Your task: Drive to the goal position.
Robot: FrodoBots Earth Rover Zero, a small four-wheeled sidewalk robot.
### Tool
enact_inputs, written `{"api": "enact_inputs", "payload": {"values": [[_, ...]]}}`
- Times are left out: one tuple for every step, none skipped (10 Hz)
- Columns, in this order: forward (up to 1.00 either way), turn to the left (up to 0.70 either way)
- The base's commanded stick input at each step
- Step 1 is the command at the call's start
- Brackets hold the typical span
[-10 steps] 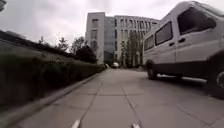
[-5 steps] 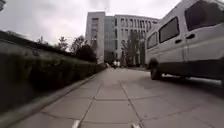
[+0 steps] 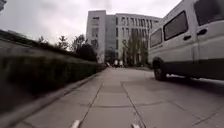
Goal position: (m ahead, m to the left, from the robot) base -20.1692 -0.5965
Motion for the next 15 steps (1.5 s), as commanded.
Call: {"api": "enact_inputs", "payload": {"values": [[0.70,0.00],[0.70,0.00],[0.70,0.00],[0.70,0.00],[0.70,0.00],[0.70,0.00],[0.70,0.00],[0.70,0.00],[0.70,0.00],[0.70,0.00],[0.70,0.00],[0.70,0.00],[0.70,0.00],[0.70,0.00],[0.70,0.00]]}}
